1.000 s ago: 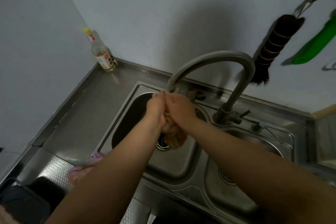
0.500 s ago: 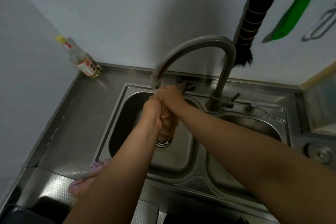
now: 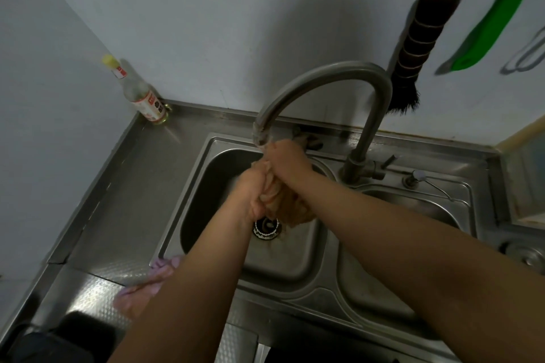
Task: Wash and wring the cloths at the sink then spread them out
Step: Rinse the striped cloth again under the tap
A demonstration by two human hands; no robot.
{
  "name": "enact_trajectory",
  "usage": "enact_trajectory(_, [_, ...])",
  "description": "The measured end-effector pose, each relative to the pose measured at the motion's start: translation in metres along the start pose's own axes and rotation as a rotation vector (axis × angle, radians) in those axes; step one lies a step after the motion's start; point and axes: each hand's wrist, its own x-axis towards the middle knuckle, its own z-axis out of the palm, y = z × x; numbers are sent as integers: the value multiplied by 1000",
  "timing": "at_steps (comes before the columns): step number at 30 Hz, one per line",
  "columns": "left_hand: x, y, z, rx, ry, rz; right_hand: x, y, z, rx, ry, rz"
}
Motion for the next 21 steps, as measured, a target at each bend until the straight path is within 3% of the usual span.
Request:
enact_trajectory(2, [-2,-6,-5,-191,-157,-11,8,4,-11,63,-61,3])
enact_trajectory(4, [7,-12,-26,-279,-176,55,9,3,-17,79,-80,-45])
enact_trajectory(6, [11,-10,-37,-219,-183,157,8,2,-20,110,-132,-76])
enact_trajectory(10, [16,0,-52,-118,-223,224,2,-11,-33,-10,-402,-164])
enact_trajectory(12, [18,5,-54,-66,-168,252,-9,-20,-38,-39,-491,-223])
enact_trajectory(16, [15,12,-57,215,-115,338,-7,-16,-41,-57,-604,-386])
enact_trajectory(19, [18,17,-59,372,-20,451,-5,-12,-44,-185,-680,-328])
enact_trajectory(21, [17,20,-60,352,27,517,-4,-9,-45,-281,-646,-297])
